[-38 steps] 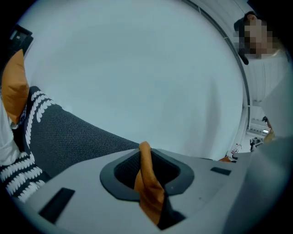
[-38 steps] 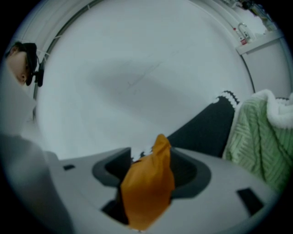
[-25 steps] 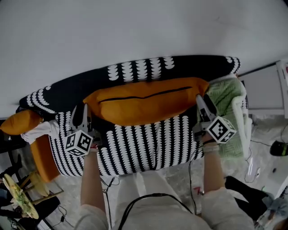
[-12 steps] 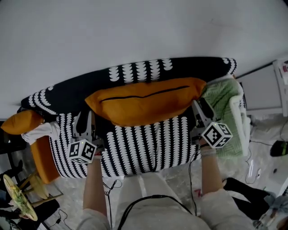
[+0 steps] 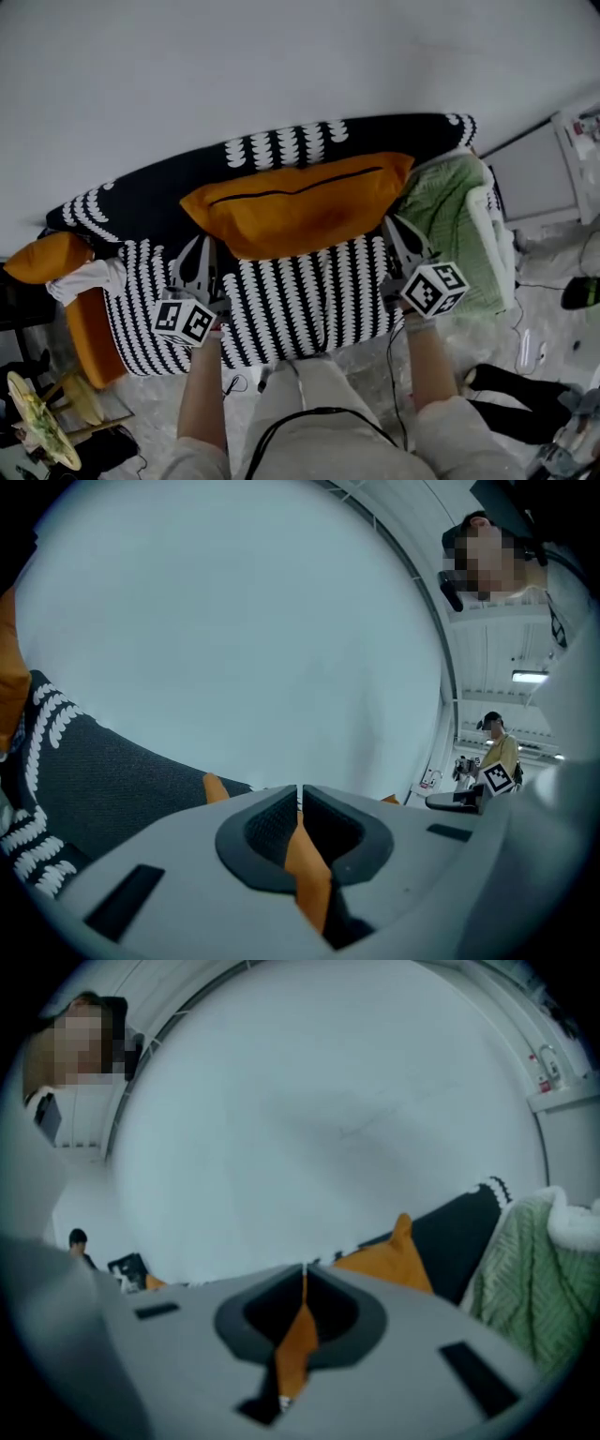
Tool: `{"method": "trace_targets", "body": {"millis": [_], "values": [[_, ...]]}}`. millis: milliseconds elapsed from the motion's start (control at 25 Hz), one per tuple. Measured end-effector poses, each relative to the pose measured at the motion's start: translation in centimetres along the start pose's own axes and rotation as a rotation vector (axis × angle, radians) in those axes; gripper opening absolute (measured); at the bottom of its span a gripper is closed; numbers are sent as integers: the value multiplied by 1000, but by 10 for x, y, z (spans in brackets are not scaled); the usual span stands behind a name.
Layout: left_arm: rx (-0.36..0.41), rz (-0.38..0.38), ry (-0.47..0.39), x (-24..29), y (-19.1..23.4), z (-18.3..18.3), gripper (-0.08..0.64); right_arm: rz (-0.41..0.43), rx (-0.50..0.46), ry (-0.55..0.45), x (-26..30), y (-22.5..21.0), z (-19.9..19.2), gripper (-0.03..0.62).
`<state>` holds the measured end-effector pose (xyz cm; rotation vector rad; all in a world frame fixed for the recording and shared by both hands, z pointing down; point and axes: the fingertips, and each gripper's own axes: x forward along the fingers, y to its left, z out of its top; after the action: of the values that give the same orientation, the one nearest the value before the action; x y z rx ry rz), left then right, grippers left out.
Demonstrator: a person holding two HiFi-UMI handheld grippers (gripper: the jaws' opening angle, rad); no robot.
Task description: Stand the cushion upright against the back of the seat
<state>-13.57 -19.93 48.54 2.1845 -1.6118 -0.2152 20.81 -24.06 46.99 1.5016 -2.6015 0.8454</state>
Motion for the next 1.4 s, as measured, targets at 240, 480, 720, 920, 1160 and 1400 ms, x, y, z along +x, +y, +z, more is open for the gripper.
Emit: {"method": "trace_targets", "body": {"millis": [240, 480, 720, 920, 1160, 1400], "values": [[-9, -107, 16, -27, -36, 10, 25, 58, -27, 12, -27, 49, -9, 18], [1, -191, 20, -63, -74, 25, 25, 138, -34, 15, -60, 109, -10, 17], [-25, -244, 37, -101, -116, 35, 25, 229, -52, 70, -95, 170, -20, 17], [-56, -262, 36, -133, -137, 47, 25, 280, -92, 78, -125, 210, -18, 18], [-66, -294, 31, -159, -165, 60, 25, 292, -131, 53, -162, 240, -5, 17], [-70, -320, 19, -176, -183, 66, 25, 292, -164, 55, -185, 256, -2, 17]]}}
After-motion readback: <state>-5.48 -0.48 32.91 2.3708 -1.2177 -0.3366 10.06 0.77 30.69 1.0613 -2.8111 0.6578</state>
